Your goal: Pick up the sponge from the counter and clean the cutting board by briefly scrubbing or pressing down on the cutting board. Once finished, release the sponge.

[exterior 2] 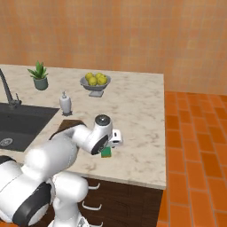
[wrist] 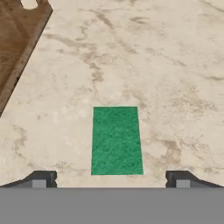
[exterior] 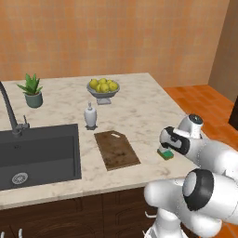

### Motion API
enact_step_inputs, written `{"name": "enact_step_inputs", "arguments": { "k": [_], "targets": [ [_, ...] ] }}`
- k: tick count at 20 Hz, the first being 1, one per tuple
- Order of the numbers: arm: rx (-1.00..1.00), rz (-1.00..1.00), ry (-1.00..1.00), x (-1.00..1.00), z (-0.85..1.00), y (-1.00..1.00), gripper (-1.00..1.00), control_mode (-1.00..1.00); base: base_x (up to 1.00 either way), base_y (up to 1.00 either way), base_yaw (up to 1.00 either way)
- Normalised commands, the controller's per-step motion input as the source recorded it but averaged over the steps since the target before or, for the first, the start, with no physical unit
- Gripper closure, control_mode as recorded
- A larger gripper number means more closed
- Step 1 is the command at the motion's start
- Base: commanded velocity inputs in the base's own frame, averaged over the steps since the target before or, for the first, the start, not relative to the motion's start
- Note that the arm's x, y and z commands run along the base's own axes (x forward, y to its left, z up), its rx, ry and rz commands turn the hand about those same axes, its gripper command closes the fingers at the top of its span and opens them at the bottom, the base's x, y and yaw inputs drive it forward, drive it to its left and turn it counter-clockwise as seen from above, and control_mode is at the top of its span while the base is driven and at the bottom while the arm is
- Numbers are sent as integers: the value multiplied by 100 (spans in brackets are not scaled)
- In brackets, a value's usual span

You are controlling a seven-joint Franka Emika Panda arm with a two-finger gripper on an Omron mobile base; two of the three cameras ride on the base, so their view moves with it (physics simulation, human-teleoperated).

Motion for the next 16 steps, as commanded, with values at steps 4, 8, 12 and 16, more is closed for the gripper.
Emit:
{"name": "enact_step_inputs", "arguments": {
  "k": [4,8,12,16],
  "targets": [
    [13,0,-9,-60,100,13,-100,-100,0,0,0],
    [18,0,-4,-53,100,15,-100,-100,0,0,0],
    [15,0,-7,-59,100,8,-100,-100,0,0,0],
    [4,0,-7,-55,100,6,-100,-100,0,0,0]
  ]
}}
